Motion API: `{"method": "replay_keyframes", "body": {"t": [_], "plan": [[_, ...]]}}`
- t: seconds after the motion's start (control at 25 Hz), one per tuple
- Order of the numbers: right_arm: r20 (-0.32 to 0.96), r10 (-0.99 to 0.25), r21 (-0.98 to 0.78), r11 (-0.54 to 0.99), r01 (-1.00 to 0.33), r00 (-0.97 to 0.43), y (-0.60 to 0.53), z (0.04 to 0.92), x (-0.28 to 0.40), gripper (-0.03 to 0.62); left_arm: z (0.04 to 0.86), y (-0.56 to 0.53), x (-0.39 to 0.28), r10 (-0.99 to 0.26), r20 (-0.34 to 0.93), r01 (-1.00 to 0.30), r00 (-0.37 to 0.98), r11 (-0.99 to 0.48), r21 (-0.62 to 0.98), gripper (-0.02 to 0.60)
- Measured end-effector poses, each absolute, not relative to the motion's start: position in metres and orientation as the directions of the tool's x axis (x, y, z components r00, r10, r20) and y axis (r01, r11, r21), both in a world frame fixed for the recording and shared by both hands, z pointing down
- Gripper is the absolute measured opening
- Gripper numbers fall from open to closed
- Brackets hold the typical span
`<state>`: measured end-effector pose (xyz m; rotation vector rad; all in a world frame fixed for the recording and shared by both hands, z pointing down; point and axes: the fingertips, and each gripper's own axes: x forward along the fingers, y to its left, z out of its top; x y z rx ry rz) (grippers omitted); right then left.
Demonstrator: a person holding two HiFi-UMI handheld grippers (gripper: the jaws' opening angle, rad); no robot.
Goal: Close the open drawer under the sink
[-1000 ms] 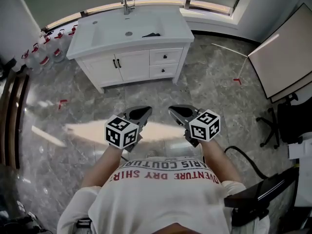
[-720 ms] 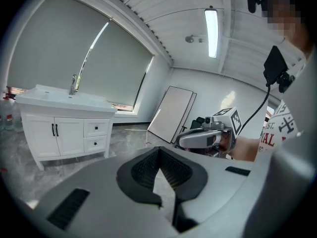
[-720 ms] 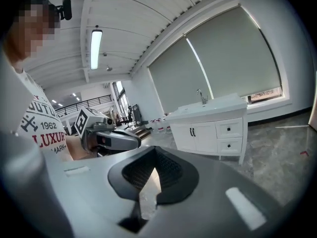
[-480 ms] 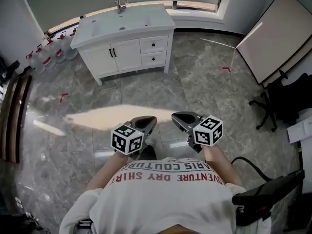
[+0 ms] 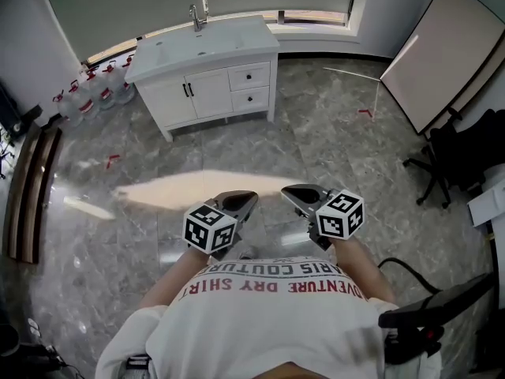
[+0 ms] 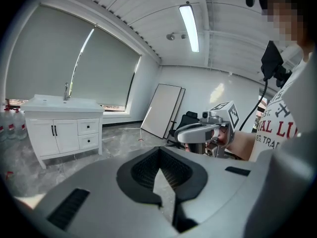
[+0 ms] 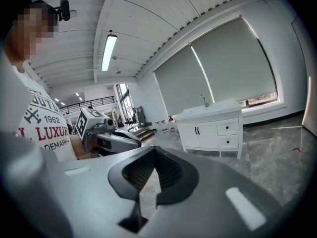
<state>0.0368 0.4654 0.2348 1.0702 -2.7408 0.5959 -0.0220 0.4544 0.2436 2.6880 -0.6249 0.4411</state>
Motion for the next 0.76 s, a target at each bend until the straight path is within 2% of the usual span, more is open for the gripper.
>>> {"method": "replay_keyframes", "body": {"t": [0.76], "plan": [[0.256,-0.620,-0.297,0.680,-0.670,-0.742,0.502,0.226,0.046,0.000,0.245,0.491,-0.018,-0.364,0.388,-0.473,0.847,-0.848,0.237,0.002]]}}
